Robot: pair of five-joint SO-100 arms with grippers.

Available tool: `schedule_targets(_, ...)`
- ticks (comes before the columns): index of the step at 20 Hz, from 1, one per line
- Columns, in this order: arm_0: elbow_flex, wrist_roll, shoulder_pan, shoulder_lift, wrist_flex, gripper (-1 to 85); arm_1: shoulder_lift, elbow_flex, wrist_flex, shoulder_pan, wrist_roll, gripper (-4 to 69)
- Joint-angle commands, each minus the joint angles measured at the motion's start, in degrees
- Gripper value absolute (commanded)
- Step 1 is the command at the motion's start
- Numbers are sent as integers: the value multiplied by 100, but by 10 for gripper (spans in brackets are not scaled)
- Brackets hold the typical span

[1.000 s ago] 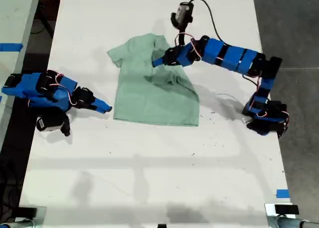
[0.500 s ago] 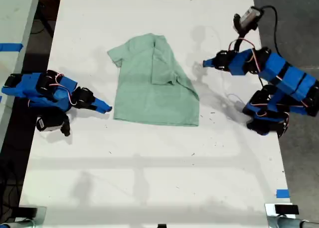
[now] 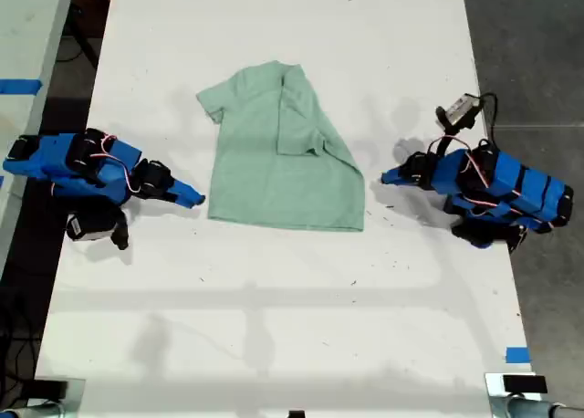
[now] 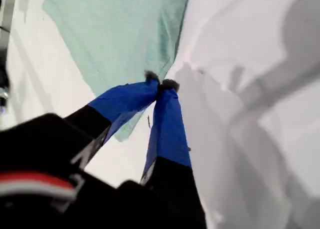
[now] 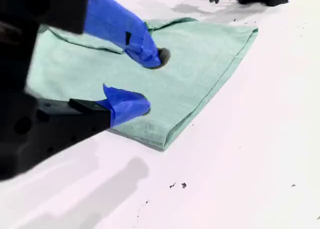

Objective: Fold t shirt

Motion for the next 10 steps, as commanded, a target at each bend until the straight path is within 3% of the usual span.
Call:
schedule_targets(1,9,70,-18,35,26,114,62,325,193,88,624,20)
schedule_targets(8,9,70,-18,35,26,114,62,325,272,-18,791,22)
schedule_targets(10,9,70,-18,35,26,114,62,325,272,-18,1002,65)
